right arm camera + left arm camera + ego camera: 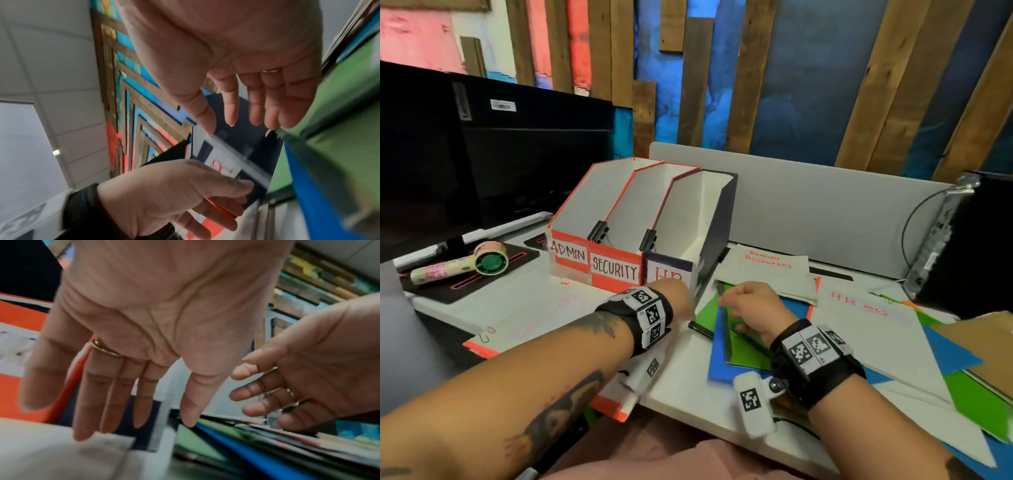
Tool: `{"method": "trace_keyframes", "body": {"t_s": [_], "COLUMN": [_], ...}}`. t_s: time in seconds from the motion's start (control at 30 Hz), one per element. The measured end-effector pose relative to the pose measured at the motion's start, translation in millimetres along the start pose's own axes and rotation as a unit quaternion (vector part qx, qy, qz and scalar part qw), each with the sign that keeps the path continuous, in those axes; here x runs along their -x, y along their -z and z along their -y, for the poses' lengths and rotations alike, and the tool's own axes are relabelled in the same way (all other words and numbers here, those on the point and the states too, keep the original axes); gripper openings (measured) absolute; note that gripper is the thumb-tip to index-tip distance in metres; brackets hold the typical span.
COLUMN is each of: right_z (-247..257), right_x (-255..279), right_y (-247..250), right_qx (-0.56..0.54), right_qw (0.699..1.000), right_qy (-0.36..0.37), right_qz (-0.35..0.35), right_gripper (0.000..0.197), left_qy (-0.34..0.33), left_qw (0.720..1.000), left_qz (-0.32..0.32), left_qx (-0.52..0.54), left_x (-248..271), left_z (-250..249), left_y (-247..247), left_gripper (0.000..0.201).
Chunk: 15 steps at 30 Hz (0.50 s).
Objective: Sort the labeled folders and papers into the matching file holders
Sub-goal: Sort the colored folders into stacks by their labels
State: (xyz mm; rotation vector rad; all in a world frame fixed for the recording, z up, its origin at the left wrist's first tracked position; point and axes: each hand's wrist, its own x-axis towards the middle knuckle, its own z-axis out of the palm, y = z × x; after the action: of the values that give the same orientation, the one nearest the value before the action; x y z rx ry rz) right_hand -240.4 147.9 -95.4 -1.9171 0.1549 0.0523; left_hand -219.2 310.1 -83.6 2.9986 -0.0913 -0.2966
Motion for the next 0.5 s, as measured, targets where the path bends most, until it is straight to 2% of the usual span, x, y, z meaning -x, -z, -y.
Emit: {"method": "trace_keyframes", "body": {"t_s": [0.13,0.23,0.37,0.43,0.5], "right_z": [-16,-31,-61,-77,-93], "right_x": [1,9,21,25,31], "right_y": [52,96,151,169,185], "right_qx": [-0.032,-0.041,-0.035,0.002,0.046], "right_qw": [0.995,0.985,0.967,0.958,0.951], "right_qy": [0.013,0.007,-0.041,-0.082,-0.126], "right_qz": [-0.094,-0.165,-0.248,-0.274,-0.28], "right_gripper": [0.009,0.017,0.015,0.026,0.05], "left_qy": [-0.049,-0.092,-0.142,-0.15,-0.146], "left_qw": [0.996,0.985,0.96,0.948,0.933], "left_qz": [-0.057,-0.06,-0.007,0.041,0.069], "left_qx": [0.058,0.133,0.24,0.279,0.321], "left_x": [-7,-13,-16,-21,-25], "left_z": [-44,-78,-125,-145,-163], "left_y": [10,11,0,-12,-23], "left_gripper": [0.026,0.024,0.046,0.045,0.037]}}
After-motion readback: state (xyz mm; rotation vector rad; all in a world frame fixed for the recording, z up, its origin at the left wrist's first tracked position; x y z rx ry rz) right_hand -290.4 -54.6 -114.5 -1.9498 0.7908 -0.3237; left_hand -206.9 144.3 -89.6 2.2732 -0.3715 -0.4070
